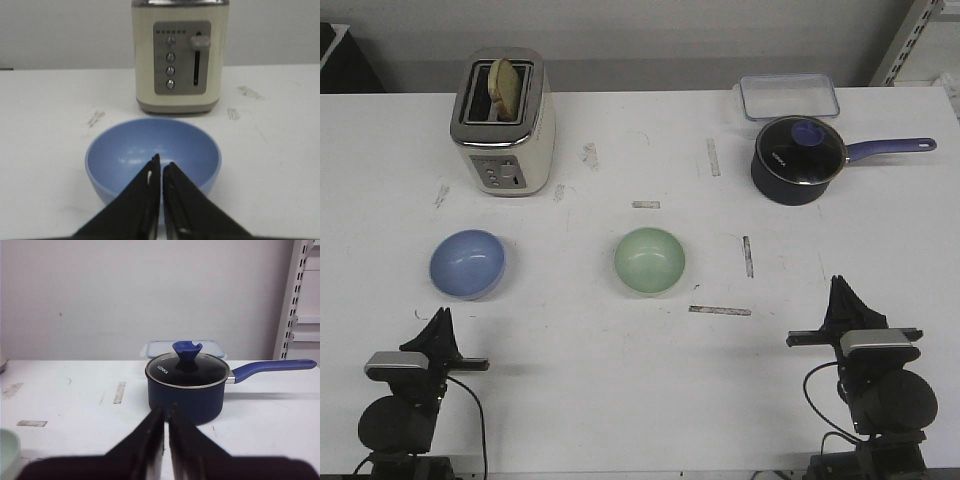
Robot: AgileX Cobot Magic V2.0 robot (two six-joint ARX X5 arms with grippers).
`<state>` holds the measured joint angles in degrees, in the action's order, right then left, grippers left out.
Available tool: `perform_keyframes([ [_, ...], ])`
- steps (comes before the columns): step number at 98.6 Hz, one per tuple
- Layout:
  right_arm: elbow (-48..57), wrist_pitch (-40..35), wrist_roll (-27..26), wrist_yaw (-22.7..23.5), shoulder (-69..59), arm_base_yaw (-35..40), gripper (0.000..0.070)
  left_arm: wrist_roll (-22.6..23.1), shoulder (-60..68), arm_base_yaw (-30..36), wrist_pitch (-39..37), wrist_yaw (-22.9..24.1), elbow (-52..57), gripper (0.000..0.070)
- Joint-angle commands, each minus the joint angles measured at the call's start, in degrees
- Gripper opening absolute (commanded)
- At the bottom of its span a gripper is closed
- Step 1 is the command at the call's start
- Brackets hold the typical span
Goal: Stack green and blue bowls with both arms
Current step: 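Move the left gripper to the light blue bowl and grasp its rim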
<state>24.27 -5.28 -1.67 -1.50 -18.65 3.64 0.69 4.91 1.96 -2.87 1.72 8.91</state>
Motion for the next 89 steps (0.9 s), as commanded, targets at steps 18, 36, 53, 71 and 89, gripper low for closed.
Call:
perform_keyframes([
  [18, 0.3, 0.6, 0.0, 0.0, 0.0, 0.0, 0.0007, -1.6, 9.6, 0.0, -1.0, 0.2, 9.2, 0.0001],
  [36, 0.3, 0.6, 0.0, 0.0, 0.0, 0.0, 0.0006, -1.6, 20.5, 0.0, 2.2, 0.2, 17.6, 0.0001],
  [53, 0.3, 0.6, 0.0, 0.0, 0.0, 0.0, 0.0007, -1.7, 31.6, 0.0, 7.2, 0.2, 26.3, 0.0001],
  [71, 0.3, 0.6, 0.0, 0.0, 0.0, 0.0, 0.0007, -5.2, 42.0, 0.0, 11.1, 0.1, 34.3, 0.0001],
  [89, 0.3, 1.2, 0.0, 0.0, 0.0, 0.0, 0.0007, -14.1, 51.2, -0.3, 19.5, -0.2, 41.9, 0.0001],
])
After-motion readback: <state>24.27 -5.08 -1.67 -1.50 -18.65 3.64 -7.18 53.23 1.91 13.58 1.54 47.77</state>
